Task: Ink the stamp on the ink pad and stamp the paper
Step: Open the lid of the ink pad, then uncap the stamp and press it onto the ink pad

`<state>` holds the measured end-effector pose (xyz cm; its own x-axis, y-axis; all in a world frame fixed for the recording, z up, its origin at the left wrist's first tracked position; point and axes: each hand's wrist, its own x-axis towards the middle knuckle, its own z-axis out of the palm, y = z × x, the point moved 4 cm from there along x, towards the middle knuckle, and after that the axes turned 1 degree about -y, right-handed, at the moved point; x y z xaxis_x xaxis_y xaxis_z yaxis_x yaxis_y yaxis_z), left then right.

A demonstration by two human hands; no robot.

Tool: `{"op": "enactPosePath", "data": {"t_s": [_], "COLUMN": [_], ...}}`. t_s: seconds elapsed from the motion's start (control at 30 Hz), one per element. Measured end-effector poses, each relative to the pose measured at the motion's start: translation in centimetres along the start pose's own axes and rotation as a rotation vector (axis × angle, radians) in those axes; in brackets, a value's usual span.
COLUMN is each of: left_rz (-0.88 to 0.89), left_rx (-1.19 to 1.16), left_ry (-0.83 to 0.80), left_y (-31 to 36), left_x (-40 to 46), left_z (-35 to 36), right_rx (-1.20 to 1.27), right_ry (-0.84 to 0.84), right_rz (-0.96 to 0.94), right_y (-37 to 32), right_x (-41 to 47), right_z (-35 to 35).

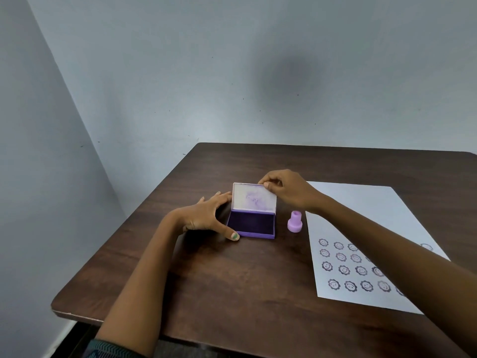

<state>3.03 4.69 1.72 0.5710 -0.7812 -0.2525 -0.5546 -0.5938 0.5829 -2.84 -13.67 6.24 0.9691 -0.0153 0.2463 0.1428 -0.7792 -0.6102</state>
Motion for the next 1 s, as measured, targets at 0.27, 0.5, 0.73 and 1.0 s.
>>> {"op": "enactPosePath", "data": {"t_s": [0.27,0.5,0.73,1.0], "left_rz": [-0.082,-0.027,-0.017,-0.011], "left_rx": [-0.032,0.005,0.007,0.000], "left_ry": [0.010,0.004,0.006,0.006], "left_y": [0.0,0.5,0.9,0.7], "left_x": [-0.4,-0.5,-0.5,-0.4], "left_z": [-0.2,-0.2,-0.2,-0.1], "right_rx": [-0.047,-0.048,-0.063,-0.005], "right_ry": [-0.160,-0.237,-0.208,-0.202], "right_rz": [0.074,0.112,0.069,0.026], "right_y": [1.1,0.8,0.0,-0.3], "right_x": [0.6,0.5,0.1,-2.3], "right_z": [1.2,1.6,0.7,-3.4]}}
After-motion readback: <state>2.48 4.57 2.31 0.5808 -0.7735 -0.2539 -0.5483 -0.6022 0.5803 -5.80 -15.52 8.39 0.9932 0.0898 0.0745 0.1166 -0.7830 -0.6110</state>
